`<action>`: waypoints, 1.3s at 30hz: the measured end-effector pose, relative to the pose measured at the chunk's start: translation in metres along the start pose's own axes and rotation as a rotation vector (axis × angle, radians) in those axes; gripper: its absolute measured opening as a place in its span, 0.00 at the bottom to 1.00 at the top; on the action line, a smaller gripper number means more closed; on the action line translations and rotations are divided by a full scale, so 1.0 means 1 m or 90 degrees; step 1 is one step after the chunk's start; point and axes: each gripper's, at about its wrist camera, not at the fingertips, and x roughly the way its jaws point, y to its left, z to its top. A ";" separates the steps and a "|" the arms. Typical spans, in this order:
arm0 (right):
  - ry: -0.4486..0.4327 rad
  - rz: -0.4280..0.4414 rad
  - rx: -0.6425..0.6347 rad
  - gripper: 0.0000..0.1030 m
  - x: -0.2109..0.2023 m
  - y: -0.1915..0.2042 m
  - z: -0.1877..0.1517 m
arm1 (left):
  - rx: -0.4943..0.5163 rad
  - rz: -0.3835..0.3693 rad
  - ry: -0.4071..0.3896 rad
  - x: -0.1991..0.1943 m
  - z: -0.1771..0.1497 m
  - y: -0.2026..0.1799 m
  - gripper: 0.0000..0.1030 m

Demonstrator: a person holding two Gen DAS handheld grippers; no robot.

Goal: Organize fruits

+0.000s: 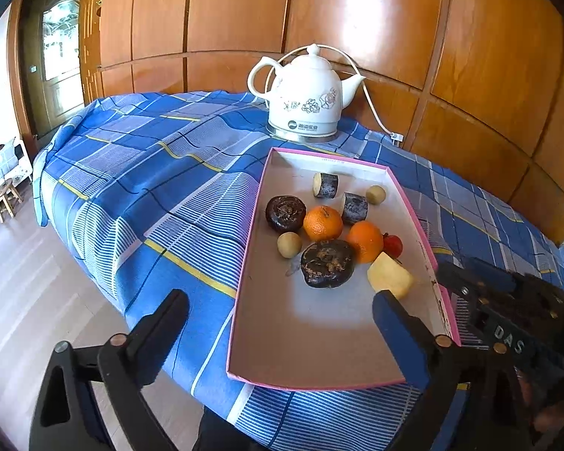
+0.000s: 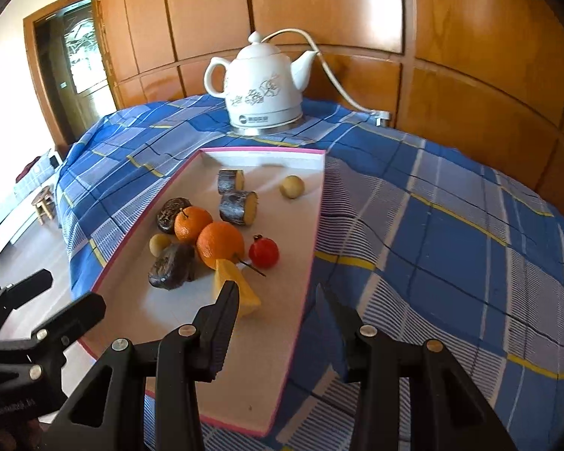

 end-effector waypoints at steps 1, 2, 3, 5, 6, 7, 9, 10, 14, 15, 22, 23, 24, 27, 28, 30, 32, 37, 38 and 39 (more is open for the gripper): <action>-0.003 -0.008 0.004 0.43 -0.003 -0.001 -0.002 | -0.002 0.001 -0.002 -0.001 0.000 0.000 1.00; -0.005 -0.014 0.009 0.44 -0.005 -0.003 -0.006 | -0.005 -0.001 -0.004 -0.002 0.000 0.000 1.00; -0.006 -0.017 0.013 0.44 -0.008 -0.003 -0.008 | -0.006 -0.002 -0.007 -0.003 -0.001 0.000 1.00; -0.010 -0.028 0.012 0.45 -0.012 -0.004 -0.013 | -0.004 0.008 -0.007 -0.003 -0.002 -0.001 1.00; -0.011 -0.032 0.012 0.45 -0.014 -0.004 -0.015 | 0.002 0.020 -0.006 -0.002 -0.003 -0.003 1.00; -0.012 -0.035 0.013 0.46 -0.015 -0.004 -0.016 | 0.008 0.029 -0.007 -0.002 -0.003 -0.005 1.00; -0.010 -0.041 0.009 0.46 -0.016 -0.002 -0.019 | 0.014 0.044 -0.008 -0.002 -0.005 -0.006 1.00; -0.010 -0.044 0.005 0.46 -0.016 -0.001 -0.021 | 0.013 0.051 -0.009 -0.002 -0.006 -0.006 1.00; -0.011 -0.046 0.002 0.47 -0.017 0.001 -0.023 | 0.016 0.073 -0.028 -0.007 -0.006 -0.006 1.00; -0.012 -0.047 0.000 0.47 -0.018 0.002 -0.023 | 0.012 0.072 -0.035 -0.009 -0.007 -0.004 1.00; -0.032 -0.050 -0.004 0.47 -0.024 0.004 -0.021 | 0.002 0.083 -0.043 -0.012 -0.005 -0.002 1.00; -0.033 -0.049 -0.002 0.47 -0.025 0.003 -0.021 | 0.002 0.082 -0.043 -0.012 -0.005 -0.003 1.00; -0.034 -0.049 -0.002 0.47 -0.025 0.003 -0.021 | 0.001 0.080 -0.046 -0.013 -0.005 -0.003 1.00; -0.039 -0.050 -0.006 0.47 -0.026 0.005 -0.021 | 0.006 0.080 -0.057 -0.016 -0.005 -0.005 1.00; -0.040 -0.049 -0.007 0.47 -0.027 0.005 -0.020 | 0.008 0.079 -0.061 -0.017 -0.005 -0.005 1.00; -0.041 -0.050 -0.009 0.47 -0.027 0.006 -0.020 | 0.008 0.076 -0.064 -0.018 -0.005 -0.007 1.00; -0.042 -0.049 -0.009 0.47 -0.027 0.007 -0.020 | 0.007 0.074 -0.063 -0.018 -0.005 -0.007 1.00; -0.045 -0.050 -0.010 0.47 -0.028 0.007 -0.020 | 0.006 0.077 -0.070 -0.020 -0.005 -0.006 1.00; -0.046 -0.050 -0.010 0.47 -0.029 0.008 -0.019 | 0.006 0.078 -0.072 -0.020 -0.005 -0.007 1.00; -0.046 -0.050 -0.012 0.47 -0.029 0.008 -0.019 | 0.005 0.077 -0.072 -0.020 -0.005 -0.006 1.00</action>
